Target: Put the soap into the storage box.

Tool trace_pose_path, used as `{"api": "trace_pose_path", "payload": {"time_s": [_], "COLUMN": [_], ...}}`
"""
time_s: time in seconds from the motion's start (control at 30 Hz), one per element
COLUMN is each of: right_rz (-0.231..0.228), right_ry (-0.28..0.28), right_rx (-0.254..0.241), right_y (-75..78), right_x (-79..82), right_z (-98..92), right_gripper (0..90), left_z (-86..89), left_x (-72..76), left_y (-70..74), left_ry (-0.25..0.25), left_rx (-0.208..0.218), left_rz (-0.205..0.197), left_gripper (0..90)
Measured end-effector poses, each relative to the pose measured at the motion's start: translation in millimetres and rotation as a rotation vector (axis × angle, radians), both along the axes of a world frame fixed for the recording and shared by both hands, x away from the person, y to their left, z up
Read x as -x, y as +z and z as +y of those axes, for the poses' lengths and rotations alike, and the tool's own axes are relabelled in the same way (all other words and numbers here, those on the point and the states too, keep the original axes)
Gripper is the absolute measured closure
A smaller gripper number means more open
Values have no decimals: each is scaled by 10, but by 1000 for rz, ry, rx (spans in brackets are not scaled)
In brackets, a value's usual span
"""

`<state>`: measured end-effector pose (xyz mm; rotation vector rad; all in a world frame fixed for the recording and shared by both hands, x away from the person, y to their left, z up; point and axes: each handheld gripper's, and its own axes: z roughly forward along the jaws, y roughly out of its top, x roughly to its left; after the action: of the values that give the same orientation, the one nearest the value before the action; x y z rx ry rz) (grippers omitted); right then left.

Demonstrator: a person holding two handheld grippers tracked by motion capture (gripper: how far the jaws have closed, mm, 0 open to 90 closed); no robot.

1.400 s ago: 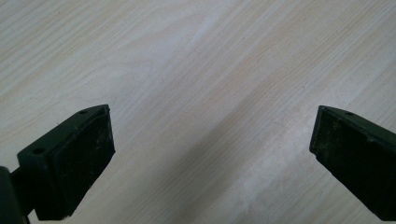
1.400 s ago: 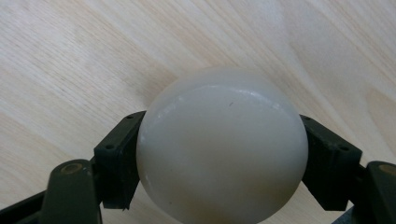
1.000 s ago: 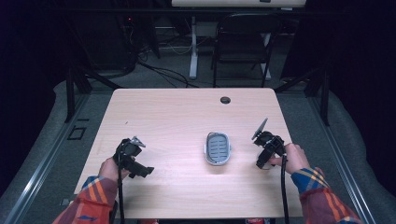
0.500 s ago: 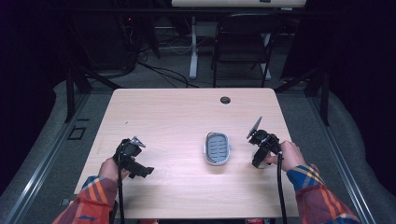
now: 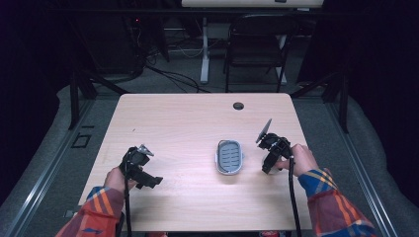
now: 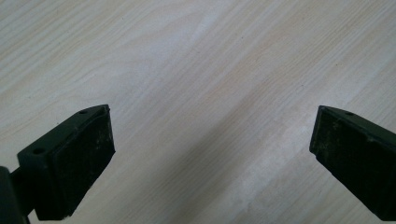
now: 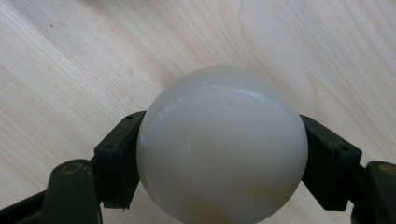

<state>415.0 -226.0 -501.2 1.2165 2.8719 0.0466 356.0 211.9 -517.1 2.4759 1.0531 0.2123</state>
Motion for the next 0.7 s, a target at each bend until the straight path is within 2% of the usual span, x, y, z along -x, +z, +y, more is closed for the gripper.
{"api": "trace_pose_path", "payload": {"time_s": [0.1, 0.13, 0.2, 0.27, 0.3, 0.33, 0.37, 0.67, 0.7], "right_rz": [-9, 0, -14, 2, -10, -1, -14, -24, -23], "right_ry": [11, 11, 10, 20, 17, 22, 25, 38, 44], "right_rx": [-1, 4, -11, 4, -10, 3, -8, -2, 12], "right_y": [6, 17, 9, 36, 31, 52, 50, 159, 174], "right_x": [-14, -23, -29, -51, -51, -64, -68, -122, -130], "right_z": [25, 42, 67, 95, 105, 117, 123, 201, 209], "right_gripper": [245, 245, 245, 245, 245, 245, 245, 245, 245], "left_z": [1, 0, -1, 0, 1, 1, 1, 2, 1], "left_x": [-2, -3, -3, -3, -3, -2, -3, -3, -3], "left_y": [-2, -3, -2, -3, -4, -4, -4, -5, -5], "left_ry": [0, 0, -1, 0, 0, 2, 1, 1, 2], "left_rx": [1, 1, 1, 2, 2, 3, 2, 4, 5], "left_rz": [1, 1, 1, 1, 1, 1, 1, 1, 1], "left_gripper": [0, 0, 0, 0, 0, 0, 0, 0, 0]}}
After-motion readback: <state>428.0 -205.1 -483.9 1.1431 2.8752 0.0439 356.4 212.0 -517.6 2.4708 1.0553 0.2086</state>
